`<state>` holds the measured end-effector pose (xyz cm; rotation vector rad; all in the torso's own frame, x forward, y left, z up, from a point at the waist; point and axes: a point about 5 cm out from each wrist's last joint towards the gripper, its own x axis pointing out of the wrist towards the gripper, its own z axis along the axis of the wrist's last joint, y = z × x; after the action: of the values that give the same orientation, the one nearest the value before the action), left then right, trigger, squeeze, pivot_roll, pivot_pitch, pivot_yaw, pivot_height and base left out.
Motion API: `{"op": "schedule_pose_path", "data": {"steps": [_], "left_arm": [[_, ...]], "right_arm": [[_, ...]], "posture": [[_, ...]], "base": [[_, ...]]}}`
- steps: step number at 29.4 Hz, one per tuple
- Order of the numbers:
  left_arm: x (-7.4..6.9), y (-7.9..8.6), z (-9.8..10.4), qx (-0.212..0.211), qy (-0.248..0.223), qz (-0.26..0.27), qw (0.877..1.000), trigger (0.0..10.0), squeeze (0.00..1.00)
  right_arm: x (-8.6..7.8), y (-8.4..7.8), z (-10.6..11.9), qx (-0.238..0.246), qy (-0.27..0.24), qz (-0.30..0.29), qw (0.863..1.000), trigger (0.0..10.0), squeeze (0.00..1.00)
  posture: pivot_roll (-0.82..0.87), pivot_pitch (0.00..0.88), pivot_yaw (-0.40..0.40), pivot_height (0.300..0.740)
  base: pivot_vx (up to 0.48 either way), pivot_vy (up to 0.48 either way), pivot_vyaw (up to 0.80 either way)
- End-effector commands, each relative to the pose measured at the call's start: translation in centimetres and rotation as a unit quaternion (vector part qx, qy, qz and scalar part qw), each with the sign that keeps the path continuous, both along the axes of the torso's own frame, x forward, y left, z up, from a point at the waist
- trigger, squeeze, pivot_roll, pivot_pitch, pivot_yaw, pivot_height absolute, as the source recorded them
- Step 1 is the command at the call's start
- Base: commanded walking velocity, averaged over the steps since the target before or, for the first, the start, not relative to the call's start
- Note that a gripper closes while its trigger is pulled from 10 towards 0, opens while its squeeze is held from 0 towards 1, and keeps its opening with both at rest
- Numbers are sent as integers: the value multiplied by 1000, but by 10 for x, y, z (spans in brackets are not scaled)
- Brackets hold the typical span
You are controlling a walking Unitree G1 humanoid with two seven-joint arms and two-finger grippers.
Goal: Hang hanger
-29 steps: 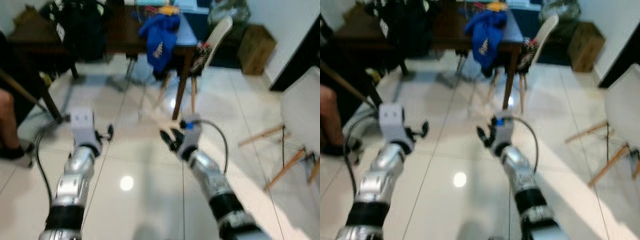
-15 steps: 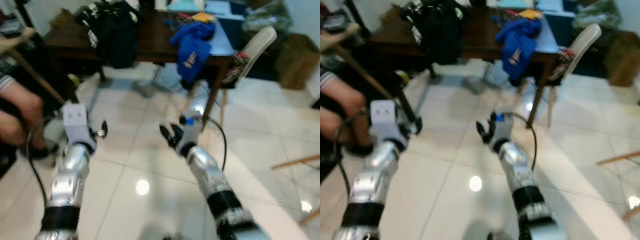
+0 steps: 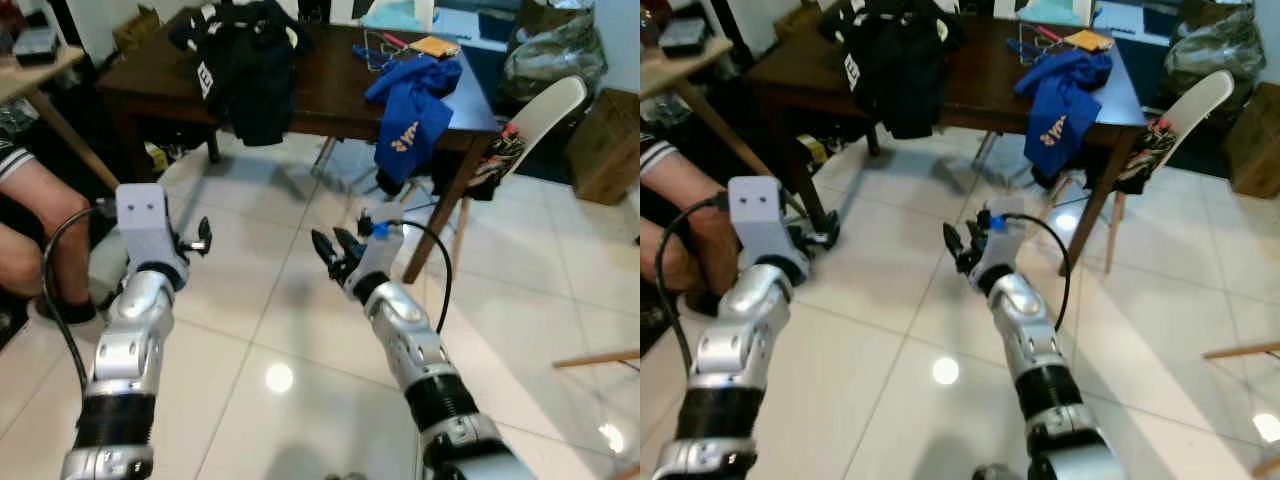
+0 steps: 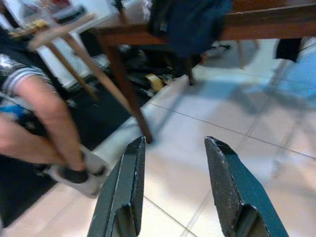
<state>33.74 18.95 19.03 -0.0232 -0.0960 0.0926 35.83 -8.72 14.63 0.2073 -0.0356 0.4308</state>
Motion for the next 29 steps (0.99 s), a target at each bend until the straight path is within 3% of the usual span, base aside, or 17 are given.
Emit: {"op": "schedule_pose_path", "data": {"steps": [1, 29], "left_arm": [[-3, 6, 0, 1, 2, 7, 1000, 10000, 0], [-2, 5, 19, -2, -19, -1, 1000, 10000, 0]], "right_arm": [[-1, 5, -1, -2, 1, 6, 1000, 10000, 0], [-5, 9, -1, -4, 3, 16, 1000, 10000, 0]], "posture": [[53, 149, -62, 740], [46, 158, -72, 740]], "base": [[405, 0, 0], [435, 0, 0]]}}
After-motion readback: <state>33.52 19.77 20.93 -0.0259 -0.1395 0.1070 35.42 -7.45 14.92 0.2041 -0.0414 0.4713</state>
